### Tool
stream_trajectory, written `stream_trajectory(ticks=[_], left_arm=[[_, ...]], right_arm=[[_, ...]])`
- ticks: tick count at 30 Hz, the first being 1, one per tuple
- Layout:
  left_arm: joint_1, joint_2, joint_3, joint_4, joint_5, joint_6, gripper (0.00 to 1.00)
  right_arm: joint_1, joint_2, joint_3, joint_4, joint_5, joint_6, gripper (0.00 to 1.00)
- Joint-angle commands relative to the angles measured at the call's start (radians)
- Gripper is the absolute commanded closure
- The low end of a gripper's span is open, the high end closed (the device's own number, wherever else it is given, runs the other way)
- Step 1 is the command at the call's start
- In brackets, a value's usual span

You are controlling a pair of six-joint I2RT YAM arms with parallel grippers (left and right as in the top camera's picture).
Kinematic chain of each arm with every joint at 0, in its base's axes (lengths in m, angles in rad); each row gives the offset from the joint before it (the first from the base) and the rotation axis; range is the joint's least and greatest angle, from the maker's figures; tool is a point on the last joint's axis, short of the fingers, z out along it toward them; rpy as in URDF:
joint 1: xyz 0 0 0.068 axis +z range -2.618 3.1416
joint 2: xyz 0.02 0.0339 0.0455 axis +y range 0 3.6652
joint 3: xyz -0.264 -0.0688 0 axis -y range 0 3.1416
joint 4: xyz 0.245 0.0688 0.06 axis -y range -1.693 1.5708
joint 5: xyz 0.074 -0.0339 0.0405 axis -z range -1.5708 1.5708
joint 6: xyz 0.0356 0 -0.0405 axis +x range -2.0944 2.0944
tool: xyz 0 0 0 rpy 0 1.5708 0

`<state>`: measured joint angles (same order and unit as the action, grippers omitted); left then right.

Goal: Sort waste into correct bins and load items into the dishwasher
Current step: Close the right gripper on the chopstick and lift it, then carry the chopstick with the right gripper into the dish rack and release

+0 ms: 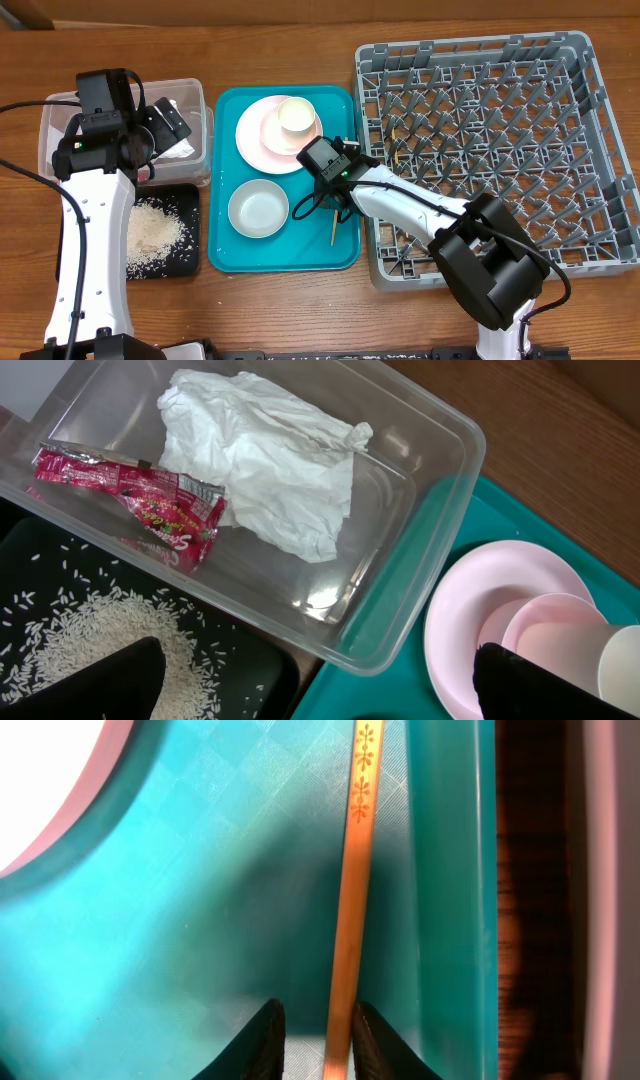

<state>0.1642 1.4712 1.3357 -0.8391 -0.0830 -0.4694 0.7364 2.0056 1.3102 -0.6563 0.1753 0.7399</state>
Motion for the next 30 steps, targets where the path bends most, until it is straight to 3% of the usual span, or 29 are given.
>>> stream_trajectory(ticks=[1, 9, 15, 22, 30], left_arm=[[-0.001, -0.003, 0.022, 0.001, -0.002, -0.010, 0.00], [-0.001, -0.003, 0.022, 0.002, -0.002, -0.010, 0.00], [-0.001, -0.003, 0.022, 0.001, -0.002, -0.010, 0.00], [-0.002, -0.003, 0.022, 0.002, -0.002, -0.010, 0.00], [-0.001, -0.003, 0.022, 0.002, -0.002, -0.010, 0.00]], right_arm=[[-0.013, 0.009, 0.017, -0.006, 0.018, 0.021, 0.76], [-0.013, 0.009, 0.000, 0.004, 0.019, 0.020, 0.79], [-0.013, 0.009, 0.000, 0.000, 0.039, 0.020, 0.91], [-0.013, 0.009, 0.000, -0.004, 0.048, 0.019, 0.96], [-0.013, 0.001, 0.023, -0.021, 0.047, 0.016, 0.96]])
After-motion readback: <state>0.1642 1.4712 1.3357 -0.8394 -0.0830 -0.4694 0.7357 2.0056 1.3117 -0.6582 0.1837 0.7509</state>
